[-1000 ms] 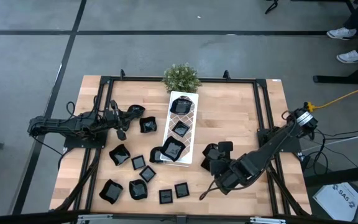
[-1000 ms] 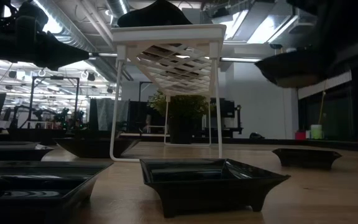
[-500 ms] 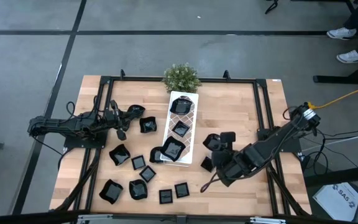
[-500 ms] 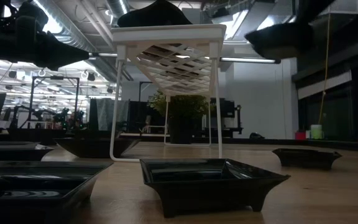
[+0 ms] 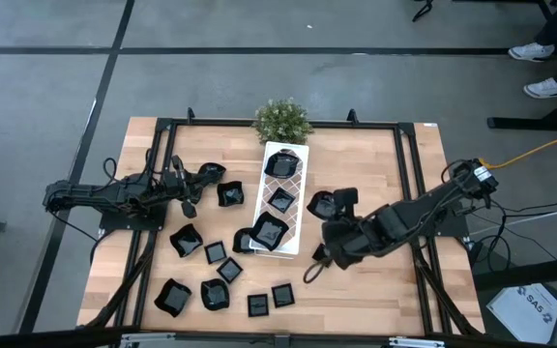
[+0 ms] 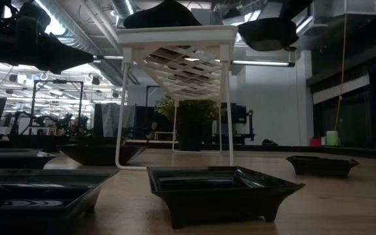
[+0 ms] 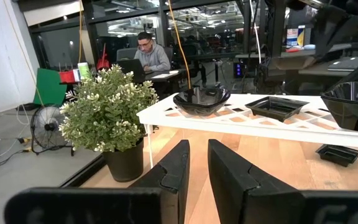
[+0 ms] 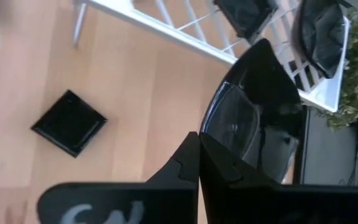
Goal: Pick & Place Mini shaped plates
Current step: Stack the leaf shaped plate on top of the leaf shaped plate on the shelf
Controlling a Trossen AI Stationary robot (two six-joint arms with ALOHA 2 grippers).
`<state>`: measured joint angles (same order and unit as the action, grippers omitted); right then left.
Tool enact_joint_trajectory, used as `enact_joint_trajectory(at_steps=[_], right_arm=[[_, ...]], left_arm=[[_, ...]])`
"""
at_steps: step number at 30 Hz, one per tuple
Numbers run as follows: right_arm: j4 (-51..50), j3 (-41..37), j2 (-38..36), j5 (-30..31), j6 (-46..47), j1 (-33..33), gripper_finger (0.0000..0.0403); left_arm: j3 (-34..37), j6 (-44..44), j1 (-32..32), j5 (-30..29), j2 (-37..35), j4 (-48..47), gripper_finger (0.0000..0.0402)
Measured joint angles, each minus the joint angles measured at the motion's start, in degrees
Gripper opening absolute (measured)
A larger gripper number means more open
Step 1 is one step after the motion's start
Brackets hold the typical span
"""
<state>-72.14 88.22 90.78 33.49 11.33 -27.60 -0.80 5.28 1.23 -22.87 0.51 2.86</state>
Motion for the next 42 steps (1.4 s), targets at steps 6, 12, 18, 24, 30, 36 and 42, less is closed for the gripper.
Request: enact_joint_trajectory(at_steps=[6,12,18,24,30,36,42], right_arm=[[0.90,0.22,0.00,-0.02,-4.82,3.98,0.0001],[5.65,0.22,0.00,-0.07,-12.88,8.45,0.0001],[9.50,0.22,0.00,-0.63,-19.79,12.26,0.0002],[14.01,0.22,0.02,-0.74,-25.71,15.43,0.0003],[22.58,0.22,0.02,-4.78,-33.40,18.60,0.0003],[30.82,0.22,0.02,-8.22,-40.35,21.38,0.0004],[34.07,0.22,0.04,-12.52,-43.99,24.22,0.0004]], left_arm=[[0.00,0.00,0.00,0.00,0.01,0.00,0.0054],[0.00,-0.01,0.00,0.00,0.01,0.00,0.0052],[0.00,0.00,0.00,0.00,-0.01,0.02,0.0053],[0.00,0.00,0.00,0.00,0.01,-0.01,0.0053],[0.00,0.00,0.00,0.00,-0.02,0.01,0.0053],[0.00,0.00,0.00,0.00,0.00,0.00,0.0053],[0.00,0.00,0.00,0.00,0.01,0.00,0.0053]])
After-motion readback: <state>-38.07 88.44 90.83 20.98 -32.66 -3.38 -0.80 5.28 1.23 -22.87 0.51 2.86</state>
